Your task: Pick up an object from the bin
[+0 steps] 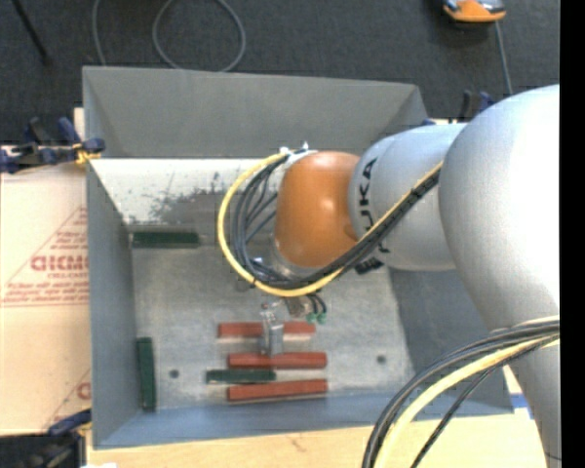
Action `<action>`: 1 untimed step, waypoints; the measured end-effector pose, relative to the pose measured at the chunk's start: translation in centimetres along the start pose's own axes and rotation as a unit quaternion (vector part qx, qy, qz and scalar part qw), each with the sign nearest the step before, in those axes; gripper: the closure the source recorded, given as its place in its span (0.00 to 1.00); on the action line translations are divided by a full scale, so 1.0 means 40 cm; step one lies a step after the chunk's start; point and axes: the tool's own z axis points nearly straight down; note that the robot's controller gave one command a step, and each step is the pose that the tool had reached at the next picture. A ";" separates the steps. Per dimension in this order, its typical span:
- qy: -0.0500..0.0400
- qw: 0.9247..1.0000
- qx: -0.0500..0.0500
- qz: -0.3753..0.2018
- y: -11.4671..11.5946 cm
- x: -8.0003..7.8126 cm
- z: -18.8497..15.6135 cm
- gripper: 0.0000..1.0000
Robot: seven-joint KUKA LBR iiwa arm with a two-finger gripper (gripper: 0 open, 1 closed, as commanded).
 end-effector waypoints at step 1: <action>-0.003 0.993 0.000 0.122 -0.073 -0.022 -0.084 0.00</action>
Offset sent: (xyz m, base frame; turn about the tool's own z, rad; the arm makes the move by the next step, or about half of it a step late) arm 0.0114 -0.0262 0.0322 0.2460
